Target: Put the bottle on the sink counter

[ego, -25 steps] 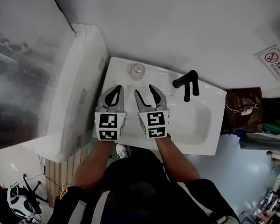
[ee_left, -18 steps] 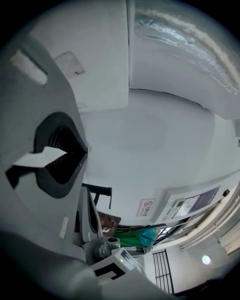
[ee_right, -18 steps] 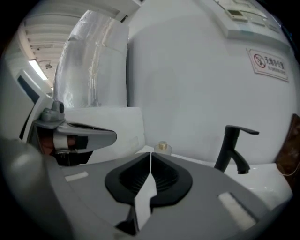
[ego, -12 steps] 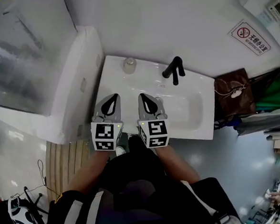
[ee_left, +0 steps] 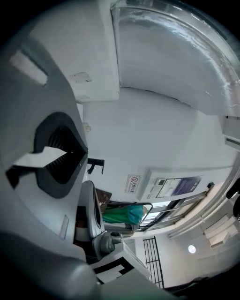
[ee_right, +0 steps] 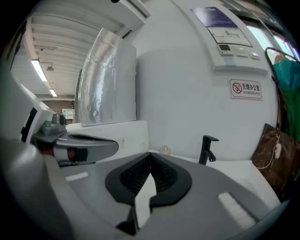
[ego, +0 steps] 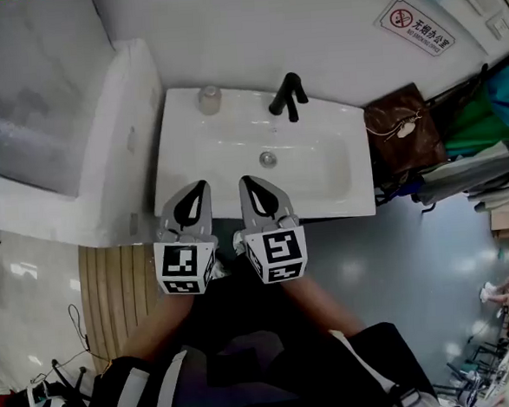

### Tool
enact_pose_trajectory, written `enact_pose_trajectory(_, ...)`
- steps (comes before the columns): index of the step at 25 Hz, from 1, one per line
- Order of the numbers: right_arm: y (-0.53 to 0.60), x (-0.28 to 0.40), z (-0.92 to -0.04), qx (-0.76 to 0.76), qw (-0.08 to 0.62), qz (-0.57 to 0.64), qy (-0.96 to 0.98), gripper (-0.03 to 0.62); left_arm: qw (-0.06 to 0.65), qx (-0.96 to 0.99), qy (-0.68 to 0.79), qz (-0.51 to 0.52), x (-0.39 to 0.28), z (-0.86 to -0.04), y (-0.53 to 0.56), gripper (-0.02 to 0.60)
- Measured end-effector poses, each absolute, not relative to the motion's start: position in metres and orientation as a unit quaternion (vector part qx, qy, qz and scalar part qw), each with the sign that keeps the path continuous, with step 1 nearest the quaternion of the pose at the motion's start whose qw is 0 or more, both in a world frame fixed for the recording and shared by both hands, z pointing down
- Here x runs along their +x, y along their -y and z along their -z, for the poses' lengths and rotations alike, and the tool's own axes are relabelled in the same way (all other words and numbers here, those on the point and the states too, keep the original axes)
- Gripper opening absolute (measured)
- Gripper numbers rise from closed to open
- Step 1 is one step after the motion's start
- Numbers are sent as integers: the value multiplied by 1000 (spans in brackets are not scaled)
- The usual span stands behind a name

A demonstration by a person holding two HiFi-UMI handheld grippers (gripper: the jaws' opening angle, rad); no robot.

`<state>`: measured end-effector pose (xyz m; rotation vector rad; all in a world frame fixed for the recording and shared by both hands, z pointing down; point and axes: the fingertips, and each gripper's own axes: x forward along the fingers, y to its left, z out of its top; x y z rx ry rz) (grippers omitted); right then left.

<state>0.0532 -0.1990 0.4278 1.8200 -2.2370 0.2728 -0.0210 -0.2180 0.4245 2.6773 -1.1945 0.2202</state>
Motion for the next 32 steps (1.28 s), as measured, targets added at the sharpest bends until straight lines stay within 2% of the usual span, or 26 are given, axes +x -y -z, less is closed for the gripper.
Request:
enact_pose_trajectory(14,121,92,-415,633,119,-85,760,2,92,916,386,-60,8,-411,141,2)
enact_pose_trajectory(32,-65,162,-401,595,88,-95,794,2,70,908,409,-59,87,-386,-54,2)
